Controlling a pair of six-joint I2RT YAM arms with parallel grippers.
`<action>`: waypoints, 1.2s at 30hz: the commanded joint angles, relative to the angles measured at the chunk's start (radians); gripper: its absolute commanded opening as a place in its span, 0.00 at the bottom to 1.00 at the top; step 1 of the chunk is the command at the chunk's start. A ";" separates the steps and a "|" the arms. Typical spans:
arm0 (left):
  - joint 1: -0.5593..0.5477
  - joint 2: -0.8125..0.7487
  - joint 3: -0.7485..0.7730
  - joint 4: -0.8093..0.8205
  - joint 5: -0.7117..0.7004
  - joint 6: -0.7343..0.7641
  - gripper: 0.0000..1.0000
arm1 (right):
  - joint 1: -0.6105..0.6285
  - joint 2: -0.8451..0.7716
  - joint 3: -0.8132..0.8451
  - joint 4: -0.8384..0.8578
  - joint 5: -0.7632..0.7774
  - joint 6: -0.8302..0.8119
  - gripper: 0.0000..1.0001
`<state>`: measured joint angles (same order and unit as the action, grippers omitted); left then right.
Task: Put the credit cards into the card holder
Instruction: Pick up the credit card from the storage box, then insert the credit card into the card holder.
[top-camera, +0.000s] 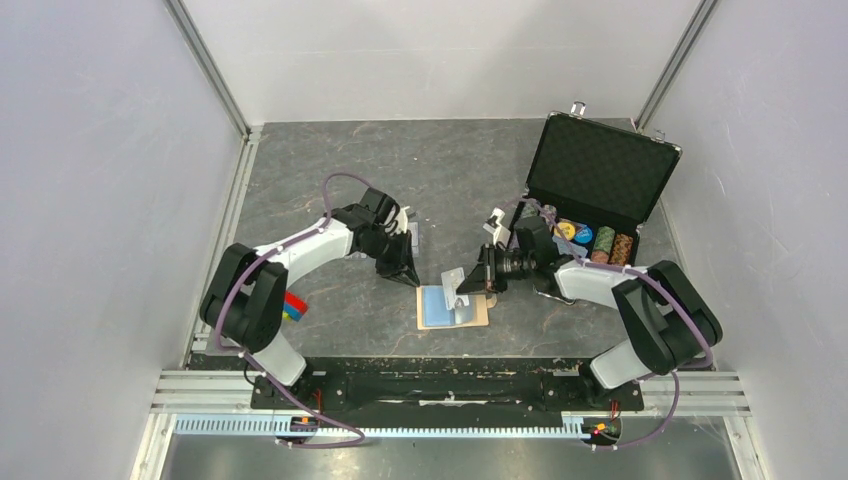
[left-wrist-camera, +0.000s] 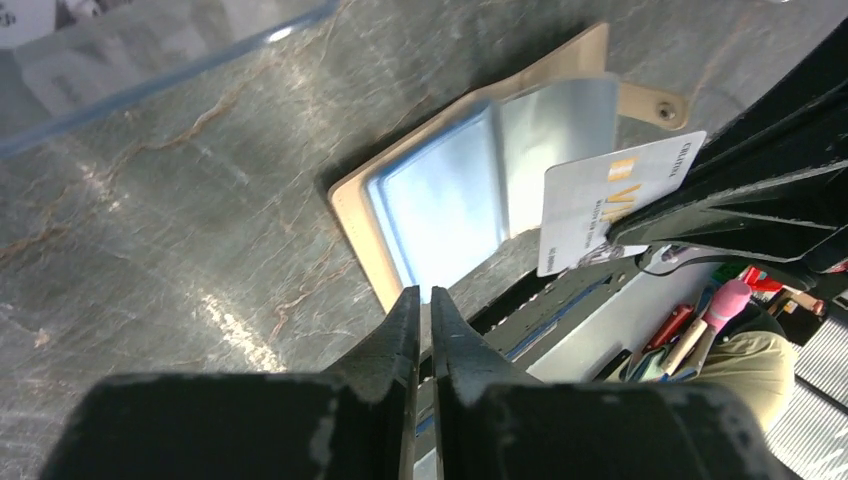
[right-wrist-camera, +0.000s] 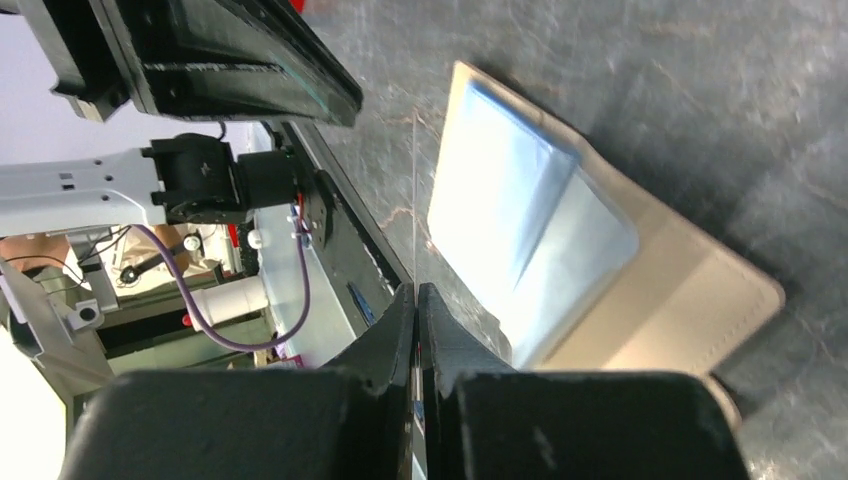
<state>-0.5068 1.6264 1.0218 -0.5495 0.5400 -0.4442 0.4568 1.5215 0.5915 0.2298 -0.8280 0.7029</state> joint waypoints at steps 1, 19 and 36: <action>-0.015 0.005 -0.015 -0.029 -0.069 0.034 0.12 | 0.005 -0.059 -0.060 -0.002 0.059 -0.026 0.00; -0.047 0.122 -0.050 -0.036 -0.076 0.049 0.02 | 0.017 -0.037 -0.180 0.173 0.133 0.007 0.00; -0.064 0.203 -0.016 -0.046 -0.075 0.066 0.02 | 0.039 0.037 -0.174 0.191 0.150 0.046 0.00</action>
<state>-0.5571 1.7958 0.9909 -0.5888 0.4820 -0.4393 0.4892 1.5455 0.4145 0.3828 -0.6941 0.7372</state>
